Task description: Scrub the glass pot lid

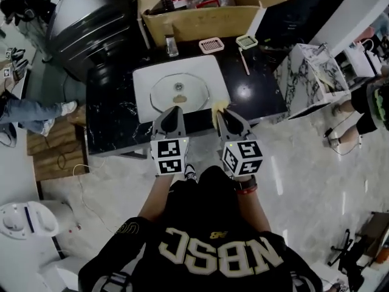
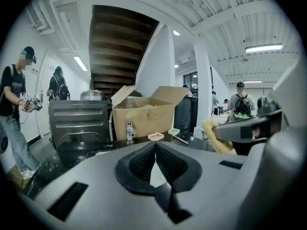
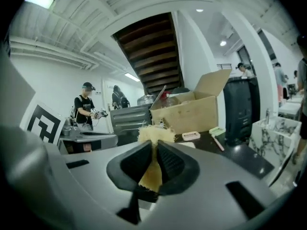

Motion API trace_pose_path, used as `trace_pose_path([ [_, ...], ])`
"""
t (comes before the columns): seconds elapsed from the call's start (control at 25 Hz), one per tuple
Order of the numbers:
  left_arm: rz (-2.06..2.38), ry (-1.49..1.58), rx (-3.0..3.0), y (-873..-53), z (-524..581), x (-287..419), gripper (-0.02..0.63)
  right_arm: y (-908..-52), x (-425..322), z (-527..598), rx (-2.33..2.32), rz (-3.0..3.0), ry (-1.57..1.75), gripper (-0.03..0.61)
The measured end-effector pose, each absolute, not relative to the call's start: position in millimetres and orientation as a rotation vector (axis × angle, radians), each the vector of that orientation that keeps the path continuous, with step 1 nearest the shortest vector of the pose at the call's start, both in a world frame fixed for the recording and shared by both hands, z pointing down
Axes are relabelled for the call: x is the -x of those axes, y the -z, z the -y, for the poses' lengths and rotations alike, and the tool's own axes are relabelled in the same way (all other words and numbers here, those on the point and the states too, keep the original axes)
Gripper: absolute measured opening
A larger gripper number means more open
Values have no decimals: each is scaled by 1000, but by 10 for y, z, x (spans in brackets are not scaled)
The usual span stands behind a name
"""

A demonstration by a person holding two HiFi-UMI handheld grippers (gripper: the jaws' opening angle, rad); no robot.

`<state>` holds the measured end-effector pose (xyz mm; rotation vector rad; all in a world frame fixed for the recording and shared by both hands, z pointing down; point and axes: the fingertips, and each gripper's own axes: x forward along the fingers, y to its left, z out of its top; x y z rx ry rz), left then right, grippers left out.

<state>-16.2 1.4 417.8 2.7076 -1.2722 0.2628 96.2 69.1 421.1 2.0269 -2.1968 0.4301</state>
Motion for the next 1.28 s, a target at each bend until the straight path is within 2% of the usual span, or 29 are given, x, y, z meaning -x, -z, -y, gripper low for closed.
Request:
trace_pose_path([
  [0.48,1388,-338,-2468,-4699,976,668,17,-4569,-416,602,-1617,2330,-470,44],
  [0.92,1408,-647,-2197,-5539,1593,954,20,-5025,-290,1612,-1367,2391,-548,44],
  [1.0,1384,-710,-2163,-5746,1658,935,50,-5211,-281,1708,-1330,2385,-607,44],
  [1.08,1343,-767,-2129,-5954,1713,893,128,-5390,-285,1784,-1305,2376,-686,44],
  [1.28,1331,-829,-1995,-6359,1806,974,155,-5631,-201,1885,-1238,2373,-773,44],
])
